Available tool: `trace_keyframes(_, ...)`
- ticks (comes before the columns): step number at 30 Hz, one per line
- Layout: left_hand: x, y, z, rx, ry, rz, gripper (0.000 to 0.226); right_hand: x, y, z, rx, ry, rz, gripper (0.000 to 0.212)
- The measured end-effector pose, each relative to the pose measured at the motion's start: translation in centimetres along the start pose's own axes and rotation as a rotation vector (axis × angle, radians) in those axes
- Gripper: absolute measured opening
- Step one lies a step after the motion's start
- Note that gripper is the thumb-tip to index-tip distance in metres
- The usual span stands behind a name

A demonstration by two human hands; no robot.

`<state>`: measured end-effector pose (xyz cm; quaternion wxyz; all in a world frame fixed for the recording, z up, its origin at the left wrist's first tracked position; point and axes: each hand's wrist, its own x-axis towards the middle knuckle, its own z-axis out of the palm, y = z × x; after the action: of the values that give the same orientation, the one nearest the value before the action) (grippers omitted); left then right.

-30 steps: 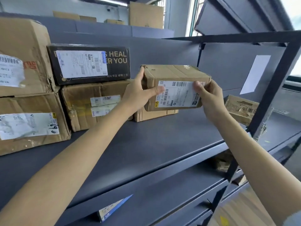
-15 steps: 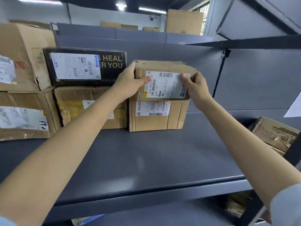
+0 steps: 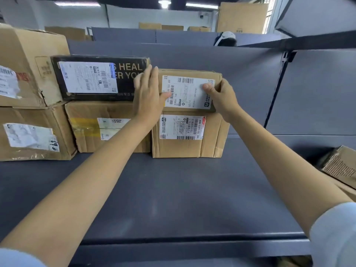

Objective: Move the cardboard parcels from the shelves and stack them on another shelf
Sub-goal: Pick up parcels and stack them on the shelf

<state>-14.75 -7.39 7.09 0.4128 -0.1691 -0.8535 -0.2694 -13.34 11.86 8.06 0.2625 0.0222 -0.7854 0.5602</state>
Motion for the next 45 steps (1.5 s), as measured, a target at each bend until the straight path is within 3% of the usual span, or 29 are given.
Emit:
trace_keyframes(9,1.1,-1.1,1.3,0.257,-0.094,0.02,0.082,0.9,0.7,1.9,-0.073,0.11,0.022,0.045)
trace_keyframes(17,1.0,-1.0,1.3,0.356,-0.164,0.002,0.078,0.8,0.3,2.1,-0.153,0.135,0.103,0.037)
trace_keyframes(23,-0.5,-0.5,0.1,0.328,-0.188,0.061,0.081,-1.9,-0.1,1.4,-0.151,0.2,0.093,0.084)
trace_keyframes(28,-4.1,0.0,-1.4,0.18,-0.278,0.214,0.062,-7.1,-1.8,1.0,-0.265,0.208,0.126,0.075)
trace_keyframes(32,-7.8,0.1,-2.9,-0.038,-0.363,0.266,0.057,-12.7,-3.3,0.9,-0.478,0.215,0.132,0.048)
trace_keyframes(38,-12.8,2.6,-4.3,-0.206,-0.511,0.323,0.056,-20.1,-2.6,-0.5,-0.657,0.204,0.22,0.081)
trace_keyframes(45,-18.3,10.1,-5.9,-0.416,-0.703,0.464,0.068,-29.4,-3.1,-6.5,-0.747,0.29,0.358,0.085)
